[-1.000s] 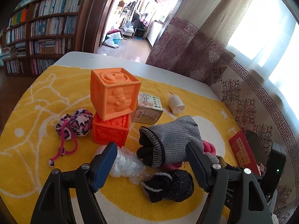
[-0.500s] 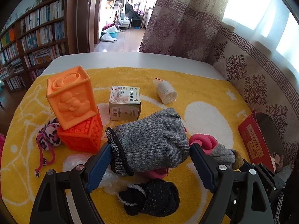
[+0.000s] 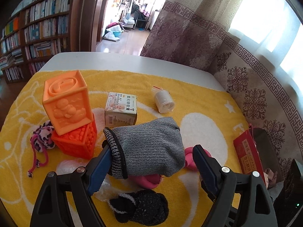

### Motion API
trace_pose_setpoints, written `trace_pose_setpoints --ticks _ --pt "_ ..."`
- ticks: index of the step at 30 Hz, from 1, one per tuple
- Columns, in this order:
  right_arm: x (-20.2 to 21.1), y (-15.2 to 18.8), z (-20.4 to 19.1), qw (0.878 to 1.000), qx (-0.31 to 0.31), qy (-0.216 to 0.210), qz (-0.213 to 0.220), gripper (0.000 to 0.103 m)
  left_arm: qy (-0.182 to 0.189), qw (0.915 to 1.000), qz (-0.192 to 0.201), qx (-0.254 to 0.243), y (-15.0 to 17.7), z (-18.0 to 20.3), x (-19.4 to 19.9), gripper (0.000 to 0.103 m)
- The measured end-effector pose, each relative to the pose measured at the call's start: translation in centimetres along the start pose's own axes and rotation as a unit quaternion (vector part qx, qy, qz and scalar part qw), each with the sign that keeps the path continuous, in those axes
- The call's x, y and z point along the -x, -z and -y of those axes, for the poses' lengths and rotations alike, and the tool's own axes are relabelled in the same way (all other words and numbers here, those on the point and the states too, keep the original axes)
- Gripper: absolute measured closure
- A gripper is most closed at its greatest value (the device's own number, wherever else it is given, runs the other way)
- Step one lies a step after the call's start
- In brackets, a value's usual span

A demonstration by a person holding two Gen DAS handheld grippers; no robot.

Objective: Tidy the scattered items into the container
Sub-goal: 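Grasp the grey sock with the left tool while the right grasps the grey-tan sock bundle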

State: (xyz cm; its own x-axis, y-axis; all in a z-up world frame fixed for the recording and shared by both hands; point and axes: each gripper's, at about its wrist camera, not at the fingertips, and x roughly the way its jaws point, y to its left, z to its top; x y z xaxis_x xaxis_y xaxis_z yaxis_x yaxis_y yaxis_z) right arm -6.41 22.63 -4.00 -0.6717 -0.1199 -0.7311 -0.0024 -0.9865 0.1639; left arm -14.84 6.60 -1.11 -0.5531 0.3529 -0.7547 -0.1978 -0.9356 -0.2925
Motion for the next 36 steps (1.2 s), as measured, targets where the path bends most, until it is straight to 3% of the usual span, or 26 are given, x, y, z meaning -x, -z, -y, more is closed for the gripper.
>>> trace_pose_setpoints --ticks 9,14,18,21,36 --pt "-0.1 0.1 0.0 1.0 -0.002 -0.003 -0.004 0.055 -0.028 0.9991 -0.022 0.025 0.0 -1.7 -3.5 0.017" --pt "-0.3 0.1 0.0 1.0 0.0 -0.001 -0.007 0.055 -0.013 0.9998 -0.007 0.014 0.5 -2.1 -3.7 0.02" --pt "-0.3 0.1 0.2 1.0 -0.003 0.002 -0.005 0.055 0.004 0.9999 0.002 0.016 0.4 -2.5 -3.0 0.033" --pt "-0.2 0.1 0.4 1.0 -0.007 0.003 -0.002 0.055 0.013 0.9997 0.015 0.016 0.4 -2.6 -2.2 0.035" --pt "0.7 -0.4 0.8 1.0 -0.018 -0.002 0.025 0.055 -0.024 0.9971 0.072 -0.013 1.0 -1.6 2.6 0.035"
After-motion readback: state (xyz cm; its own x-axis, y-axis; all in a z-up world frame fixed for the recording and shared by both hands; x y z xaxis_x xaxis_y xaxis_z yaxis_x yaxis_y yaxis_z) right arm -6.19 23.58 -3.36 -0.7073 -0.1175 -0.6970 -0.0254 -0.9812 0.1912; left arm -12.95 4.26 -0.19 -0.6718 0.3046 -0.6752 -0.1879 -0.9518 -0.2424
